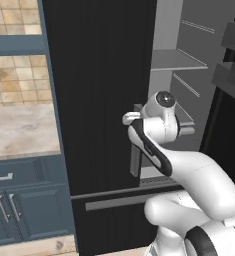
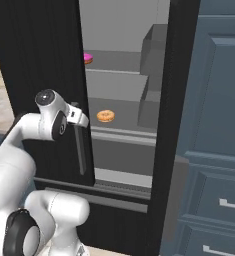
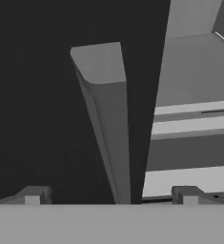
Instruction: Take the donuts from the fridge and place them on the empty tray on the dining counter.
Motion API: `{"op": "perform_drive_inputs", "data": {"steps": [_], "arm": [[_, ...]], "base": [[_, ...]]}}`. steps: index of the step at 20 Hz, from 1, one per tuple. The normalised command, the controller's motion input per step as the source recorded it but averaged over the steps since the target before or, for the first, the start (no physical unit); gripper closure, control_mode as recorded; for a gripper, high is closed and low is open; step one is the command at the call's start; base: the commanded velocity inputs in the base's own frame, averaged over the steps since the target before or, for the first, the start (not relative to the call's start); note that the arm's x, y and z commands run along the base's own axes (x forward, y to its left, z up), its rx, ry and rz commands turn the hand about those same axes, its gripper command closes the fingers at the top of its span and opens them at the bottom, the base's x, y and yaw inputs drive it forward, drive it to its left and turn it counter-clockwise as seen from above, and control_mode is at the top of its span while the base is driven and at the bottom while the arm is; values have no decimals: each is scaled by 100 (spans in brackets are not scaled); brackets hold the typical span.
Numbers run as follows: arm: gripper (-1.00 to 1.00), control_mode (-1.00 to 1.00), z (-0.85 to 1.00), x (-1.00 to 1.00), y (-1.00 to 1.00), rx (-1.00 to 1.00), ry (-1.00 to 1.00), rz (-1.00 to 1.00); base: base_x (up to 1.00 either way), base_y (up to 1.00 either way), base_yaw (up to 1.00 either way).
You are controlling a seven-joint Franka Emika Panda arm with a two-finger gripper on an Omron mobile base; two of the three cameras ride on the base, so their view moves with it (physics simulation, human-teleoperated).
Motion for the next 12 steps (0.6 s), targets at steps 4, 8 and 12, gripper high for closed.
{"op": "perform_drive_inputs", "data": {"steps": [4,8,12], "arm": [[-100,-100,-36,31,1,0,-7,2],[-100,-100,-22,44,0,0,-6,0],[-100,-100,-16,57,0,0,-2,0]], "base": [[0,0,0],[0,0,0],[0,0,0]]}}
